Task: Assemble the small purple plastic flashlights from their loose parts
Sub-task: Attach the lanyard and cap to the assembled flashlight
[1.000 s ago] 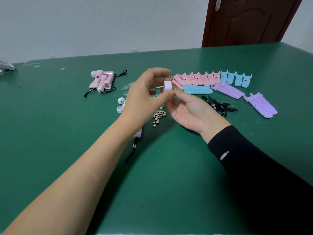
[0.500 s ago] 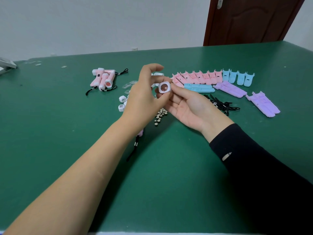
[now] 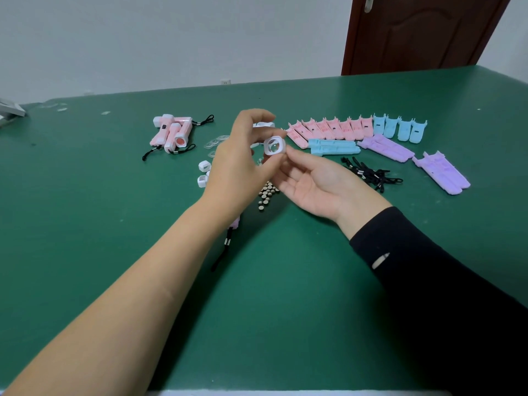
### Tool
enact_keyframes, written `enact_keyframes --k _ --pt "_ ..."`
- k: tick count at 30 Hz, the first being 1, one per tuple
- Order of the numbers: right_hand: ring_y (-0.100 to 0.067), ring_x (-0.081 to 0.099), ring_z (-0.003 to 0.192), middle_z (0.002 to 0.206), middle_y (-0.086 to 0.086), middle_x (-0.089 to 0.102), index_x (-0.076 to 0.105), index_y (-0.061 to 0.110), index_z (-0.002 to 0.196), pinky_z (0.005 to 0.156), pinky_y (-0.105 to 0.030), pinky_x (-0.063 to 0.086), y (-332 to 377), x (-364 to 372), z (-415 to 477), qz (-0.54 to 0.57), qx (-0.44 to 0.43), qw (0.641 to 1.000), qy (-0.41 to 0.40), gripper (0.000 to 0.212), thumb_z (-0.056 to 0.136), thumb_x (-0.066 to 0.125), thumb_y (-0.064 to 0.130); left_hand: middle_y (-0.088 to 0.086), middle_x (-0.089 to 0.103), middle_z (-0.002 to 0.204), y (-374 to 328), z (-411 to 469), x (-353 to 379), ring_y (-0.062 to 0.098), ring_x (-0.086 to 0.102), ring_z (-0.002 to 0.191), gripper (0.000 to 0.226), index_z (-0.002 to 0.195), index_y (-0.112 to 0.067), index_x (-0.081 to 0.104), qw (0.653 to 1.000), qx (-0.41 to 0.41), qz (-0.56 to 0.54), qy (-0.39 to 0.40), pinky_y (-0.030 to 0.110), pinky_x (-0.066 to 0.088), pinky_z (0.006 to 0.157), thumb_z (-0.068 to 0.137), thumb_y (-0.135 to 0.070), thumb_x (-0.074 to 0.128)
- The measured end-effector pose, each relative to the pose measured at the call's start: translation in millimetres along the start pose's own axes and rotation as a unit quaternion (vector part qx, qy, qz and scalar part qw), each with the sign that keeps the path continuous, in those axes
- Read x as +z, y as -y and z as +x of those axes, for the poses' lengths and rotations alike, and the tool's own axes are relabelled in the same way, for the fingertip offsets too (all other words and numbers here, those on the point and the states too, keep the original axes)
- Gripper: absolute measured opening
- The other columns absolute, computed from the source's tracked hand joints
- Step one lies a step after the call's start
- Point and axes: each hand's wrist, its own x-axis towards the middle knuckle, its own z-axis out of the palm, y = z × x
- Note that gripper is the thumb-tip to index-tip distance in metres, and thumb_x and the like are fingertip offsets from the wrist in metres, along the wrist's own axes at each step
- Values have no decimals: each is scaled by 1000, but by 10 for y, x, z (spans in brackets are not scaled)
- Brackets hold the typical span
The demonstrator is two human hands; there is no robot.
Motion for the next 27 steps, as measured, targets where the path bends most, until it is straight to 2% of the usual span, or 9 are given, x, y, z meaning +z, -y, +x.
enact_keyframes --k 10,15,19,21,24,27 --pt "-13 72 66 72 -4 74 66 8 89 64 -27 60 -14 21 -14 -46 -5 998 -50 7 92 62 13 -14 70 112 44 13 -14 -3 59 105 40 121 -19 49 999 2 33 13 6 39 76 87 -22 71" --pt "-7 71 65 71 2 73 66 14 88 70 -23 55 -17 45 -46 -73 -13 994 -75 7 92 63 18 -21 66 104 30 20 -41 -6 58 100 44 120 -18 50 999 5 35 17 5 39 77 84 -25 75" --pt "-5 70 61 67 4 72 66 15 86 58 -18 55 -23 67 -75 -86 -27 992 -92 7 92 63 18 -23 65 104 37 29 -51 -9 57 98 44 120 -17 50 999 7 38 25 7 40 78 84 -27 75" --pt "-5 70 64 69 5 73 66 15 87 55 -17 54 -19 71 -90 -112 -46 988 -93 6 92 64 18 -26 63 101 47 29 -55 -15 56 94 42 119 -18 51 999 7 35 29 5 39 77 85 -27 75" --pt "-6 72 75 76 5 74 66 14 98 57 -17 51 -13 85 -96 -173 -102 974 -103 7 92 63 17 -24 65 97 35 29 -49 -15 59 90 33 112 -20 55 1000 -11 -14 20 6 39 74 85 -24 75" --pt "-4 69 66 75 5 73 63 16 96 55 -14 51 -17 113 -108 -194 -159 960 -127 5 92 62 13 -14 71 91 1 52 -63 -3 65 85 20 111 -19 63 986 -87 -144 15 12 46 72 91 -21 67"
